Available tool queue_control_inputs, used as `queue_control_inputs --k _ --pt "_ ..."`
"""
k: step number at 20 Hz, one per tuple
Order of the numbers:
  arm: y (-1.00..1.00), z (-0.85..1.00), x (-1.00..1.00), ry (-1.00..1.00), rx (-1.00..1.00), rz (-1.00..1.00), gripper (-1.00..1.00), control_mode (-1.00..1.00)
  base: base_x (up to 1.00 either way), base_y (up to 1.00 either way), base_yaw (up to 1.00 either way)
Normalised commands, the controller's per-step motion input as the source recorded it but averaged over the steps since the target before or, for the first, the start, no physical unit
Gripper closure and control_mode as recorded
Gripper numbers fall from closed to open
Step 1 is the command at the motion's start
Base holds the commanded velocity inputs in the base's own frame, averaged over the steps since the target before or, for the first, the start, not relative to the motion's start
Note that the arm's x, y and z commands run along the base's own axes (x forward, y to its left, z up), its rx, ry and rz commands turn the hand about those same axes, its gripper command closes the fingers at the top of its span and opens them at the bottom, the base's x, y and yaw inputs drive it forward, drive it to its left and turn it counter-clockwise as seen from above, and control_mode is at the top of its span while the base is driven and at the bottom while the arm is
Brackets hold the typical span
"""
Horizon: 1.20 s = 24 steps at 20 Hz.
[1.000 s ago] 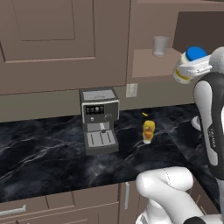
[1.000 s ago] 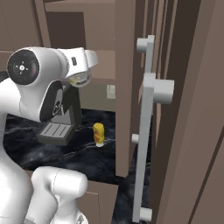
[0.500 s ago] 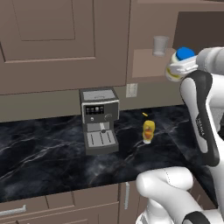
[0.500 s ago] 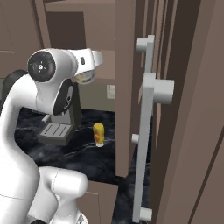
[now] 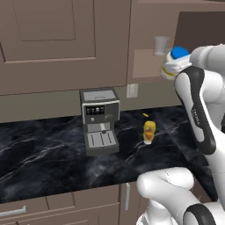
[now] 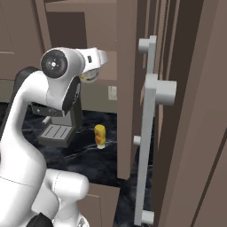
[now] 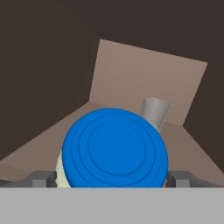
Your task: Pick the mayonnaise and mustard from the counter and place them in the cabinet.
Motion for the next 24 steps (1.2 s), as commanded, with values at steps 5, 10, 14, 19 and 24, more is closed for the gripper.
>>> queue_control_inputs --k 5,10,14,19,24 --pt "0.00 -0.10 0.04 0.02 0.00 0.03 1.00 -1.00 0.00 0.00 0.00" --pt "-0.02 -0.11 0.08 0.02 0.00 0.03 1.00 -1.00 0.00 0.00 0.00" --pt "-0.13 -0.05 0.15 0.03 0.00 0.02 1.00 -1.00 0.00 0.00 0.00" --pt "-0.20 -0.01 0.12 0.00 0.00 0.00 1.00 -1.00 0.00 0.00 0.00" --pt "-0.24 -0.06 0.19 0.01 0.00 0.00 1.00 -1.00 0.00 0.00 0.00"
